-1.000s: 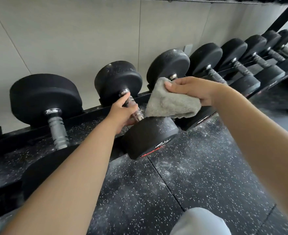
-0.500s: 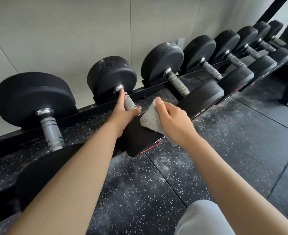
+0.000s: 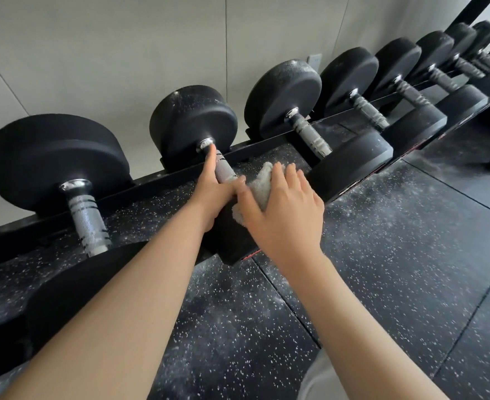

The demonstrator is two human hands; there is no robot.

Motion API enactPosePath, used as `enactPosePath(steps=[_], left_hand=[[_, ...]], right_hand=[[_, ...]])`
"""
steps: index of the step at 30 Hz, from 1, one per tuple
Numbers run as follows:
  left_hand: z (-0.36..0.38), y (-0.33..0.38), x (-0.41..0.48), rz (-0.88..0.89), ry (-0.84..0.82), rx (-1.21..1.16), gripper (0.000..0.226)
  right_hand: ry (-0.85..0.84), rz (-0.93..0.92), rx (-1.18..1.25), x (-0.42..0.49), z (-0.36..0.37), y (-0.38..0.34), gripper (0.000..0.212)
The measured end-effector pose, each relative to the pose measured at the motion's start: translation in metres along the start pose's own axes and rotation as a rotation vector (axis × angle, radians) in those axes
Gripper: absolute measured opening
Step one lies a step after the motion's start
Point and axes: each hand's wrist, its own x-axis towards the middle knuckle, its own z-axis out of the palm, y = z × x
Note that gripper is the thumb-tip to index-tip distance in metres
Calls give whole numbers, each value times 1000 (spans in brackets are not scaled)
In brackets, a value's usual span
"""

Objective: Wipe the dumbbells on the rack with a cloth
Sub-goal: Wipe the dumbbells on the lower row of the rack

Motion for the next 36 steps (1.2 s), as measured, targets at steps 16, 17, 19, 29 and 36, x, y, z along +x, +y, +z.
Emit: enactPosePath(steps=[16, 17, 19, 29, 36], left_hand=[[4, -1, 1, 7, 75, 1, 87], [4, -1, 2, 4, 71, -1, 87], [4, -2, 2, 3, 63, -2, 88], [2, 1, -2, -11, 36, -32, 87], [4, -2, 2, -26, 96, -56, 88]], right_hand=[[-387, 481, 770, 57, -2, 50, 40], [-343, 440, 715, 53, -3, 48, 41], [-246, 308, 537, 37, -7, 38, 37], [-100, -45, 143, 9, -9, 12, 51], [-432, 301, 796, 55, -11, 50, 25]])
